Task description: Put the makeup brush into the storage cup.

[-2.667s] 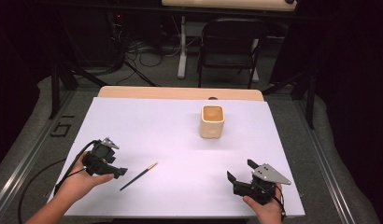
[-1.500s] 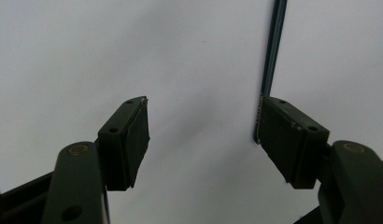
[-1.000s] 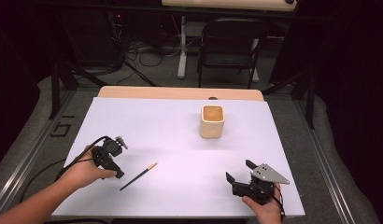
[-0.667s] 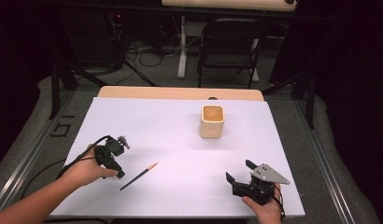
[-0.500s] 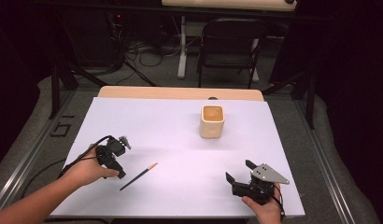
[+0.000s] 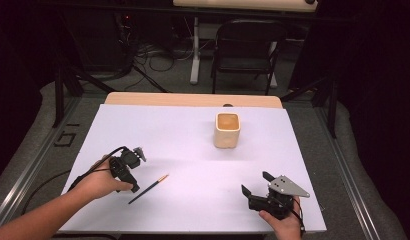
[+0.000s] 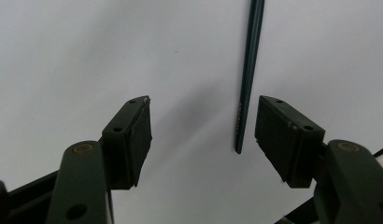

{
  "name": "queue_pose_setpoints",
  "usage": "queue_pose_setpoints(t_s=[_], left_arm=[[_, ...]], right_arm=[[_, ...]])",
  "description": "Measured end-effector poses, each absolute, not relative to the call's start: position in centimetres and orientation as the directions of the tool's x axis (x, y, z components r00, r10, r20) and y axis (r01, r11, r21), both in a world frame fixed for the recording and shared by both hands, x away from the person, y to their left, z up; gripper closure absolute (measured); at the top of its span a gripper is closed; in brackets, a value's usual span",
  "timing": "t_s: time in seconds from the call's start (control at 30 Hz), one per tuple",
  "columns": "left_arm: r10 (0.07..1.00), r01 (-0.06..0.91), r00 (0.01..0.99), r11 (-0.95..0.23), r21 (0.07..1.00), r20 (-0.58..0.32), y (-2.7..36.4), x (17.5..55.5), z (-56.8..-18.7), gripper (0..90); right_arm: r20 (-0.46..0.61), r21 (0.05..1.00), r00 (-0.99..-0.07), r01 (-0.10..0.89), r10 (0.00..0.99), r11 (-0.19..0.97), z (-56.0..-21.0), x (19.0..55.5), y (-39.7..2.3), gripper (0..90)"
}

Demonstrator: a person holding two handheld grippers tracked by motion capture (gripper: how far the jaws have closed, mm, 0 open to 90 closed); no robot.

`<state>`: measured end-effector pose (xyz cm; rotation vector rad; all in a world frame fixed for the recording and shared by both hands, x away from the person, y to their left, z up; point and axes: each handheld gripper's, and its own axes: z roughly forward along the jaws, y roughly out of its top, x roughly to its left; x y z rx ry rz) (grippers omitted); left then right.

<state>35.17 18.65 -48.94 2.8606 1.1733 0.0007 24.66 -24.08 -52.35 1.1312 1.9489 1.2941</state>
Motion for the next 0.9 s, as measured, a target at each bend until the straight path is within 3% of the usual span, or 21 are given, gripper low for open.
queue_pose_setpoints(t_s=[0.33,0.9], left_arm=[[0.702,0.703,0.711,-0.709,0.064,-0.036,17.9,35.4,-49.3,40.3],[0.707,0.71,0.704,-0.701,0.059,-0.07,16.8,35.6,-50.2,56.0]], right_arm=[[0.015,0.918,-0.507,0.349,0.862,0.19,-52.4,24.7,-24.1,14.4],[0.014,0.918,-0.506,0.349,0.862,0.19,-52.3,24.6,-24.1,14.3]])
